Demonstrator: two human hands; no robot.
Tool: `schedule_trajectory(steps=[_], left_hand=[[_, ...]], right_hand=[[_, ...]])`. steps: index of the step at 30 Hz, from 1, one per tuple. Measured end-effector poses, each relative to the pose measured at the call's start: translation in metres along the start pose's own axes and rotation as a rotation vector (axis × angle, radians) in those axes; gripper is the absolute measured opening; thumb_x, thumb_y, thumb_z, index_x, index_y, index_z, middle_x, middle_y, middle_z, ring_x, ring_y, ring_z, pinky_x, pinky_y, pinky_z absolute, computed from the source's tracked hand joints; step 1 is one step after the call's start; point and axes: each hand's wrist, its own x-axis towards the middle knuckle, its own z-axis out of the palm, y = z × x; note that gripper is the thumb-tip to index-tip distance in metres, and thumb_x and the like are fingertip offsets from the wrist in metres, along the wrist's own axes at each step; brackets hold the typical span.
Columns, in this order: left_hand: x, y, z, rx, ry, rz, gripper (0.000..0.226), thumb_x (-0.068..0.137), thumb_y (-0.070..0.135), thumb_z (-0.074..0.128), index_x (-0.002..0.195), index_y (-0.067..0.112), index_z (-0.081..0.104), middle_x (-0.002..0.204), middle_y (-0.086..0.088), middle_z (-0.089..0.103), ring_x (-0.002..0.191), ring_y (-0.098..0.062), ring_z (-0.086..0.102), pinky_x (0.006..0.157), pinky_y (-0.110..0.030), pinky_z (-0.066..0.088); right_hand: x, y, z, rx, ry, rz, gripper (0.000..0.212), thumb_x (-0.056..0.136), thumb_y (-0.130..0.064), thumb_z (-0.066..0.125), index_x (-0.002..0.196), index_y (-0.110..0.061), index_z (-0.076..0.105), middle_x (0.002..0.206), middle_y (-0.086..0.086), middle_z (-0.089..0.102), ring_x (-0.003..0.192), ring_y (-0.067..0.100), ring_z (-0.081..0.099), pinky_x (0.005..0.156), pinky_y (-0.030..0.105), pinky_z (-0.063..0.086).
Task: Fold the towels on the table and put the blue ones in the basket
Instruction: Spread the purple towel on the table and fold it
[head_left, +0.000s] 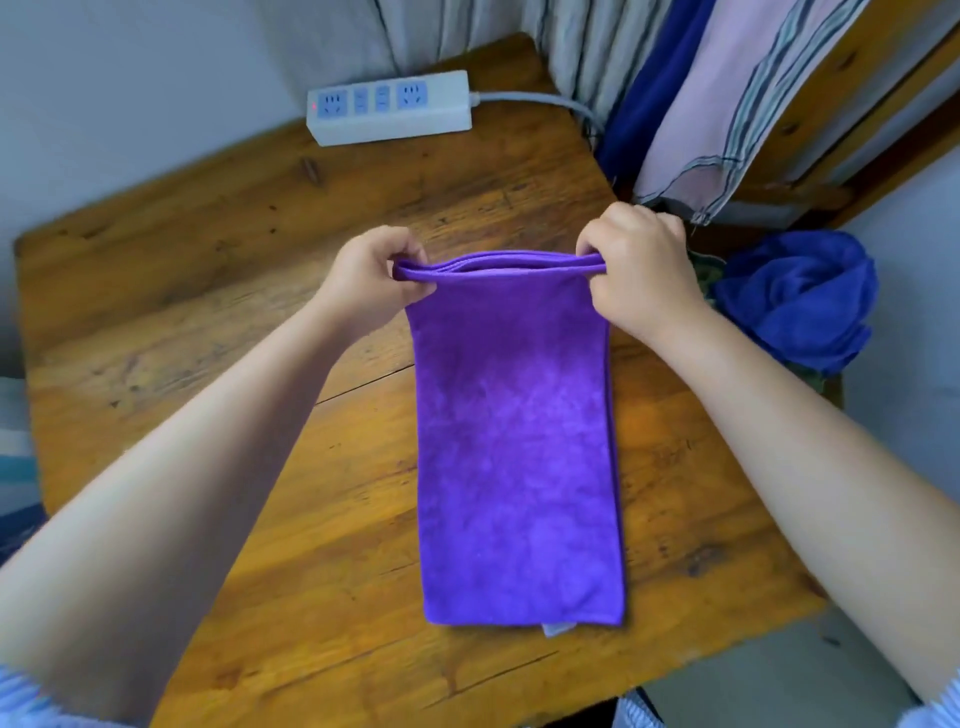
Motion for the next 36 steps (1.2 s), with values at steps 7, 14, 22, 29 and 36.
schedule_trajectory(steps=[7,14,22,29,36], left_hand=[[-0.087,-0.01,0.0,0.208,-0.093,0.383,0.013,0.066,-0.013,0.069,0.07,-0.007,0.058,0.071,-0.01,0.056,0.064,-0.019,0.046,0.061,-0.029,0.039],[-0.167,-0.027,0.012,0.459,-0.162,0.704,0.028,0.053,-0.012,0.075,0.055,-0.002,0.048,0.054,-0.017,0.053,0.051,-0.028,0.052,0.049,-0.029,0.034],[-0.219,-0.041,0.04,0.658,-0.254,0.789,0.036,0.035,-0.006,0.083,0.052,0.002,0.053,0.048,-0.012,0.055,0.042,-0.027,0.055,0.037,-0.022,0.044],[-0.229,-0.057,0.061,0.748,-0.247,0.767,0.041,0.028,0.003,0.087,0.055,0.006,0.056,0.051,-0.008,0.056,0.044,-0.025,0.057,0.038,-0.02,0.043],[-0.234,-0.074,0.065,0.885,-0.321,0.574,0.021,0.072,0.01,0.065,0.092,0.011,0.058,0.094,-0.008,0.059,0.088,-0.025,0.056,0.064,-0.026,0.036]], right_hand=[[-0.08,-0.008,-0.022,0.026,-0.197,-0.181,0.015,0.071,0.007,0.061,0.084,-0.001,0.06,0.088,0.017,0.059,0.087,0.035,0.052,0.07,0.031,0.029],[-0.167,-0.033,-0.016,-0.032,-0.263,-0.271,0.027,0.053,0.017,0.061,0.074,0.002,0.061,0.074,0.02,0.059,0.074,0.037,0.058,0.064,0.04,0.045],[-0.233,-0.044,0.007,-0.12,-0.078,-0.332,0.026,0.042,0.019,0.066,0.057,-0.001,0.058,0.055,0.013,0.053,0.049,0.028,0.054,0.05,0.028,0.046],[-0.248,-0.038,0.025,-0.171,0.007,-0.347,0.024,0.046,0.019,0.067,0.059,-0.001,0.062,0.055,0.012,0.053,0.048,0.029,0.053,0.052,0.03,0.047],[-0.264,-0.035,0.037,-0.175,-0.044,-0.377,0.029,0.044,0.015,0.066,0.067,-0.002,0.067,0.06,0.01,0.058,0.053,0.028,0.058,0.062,0.033,0.052]])
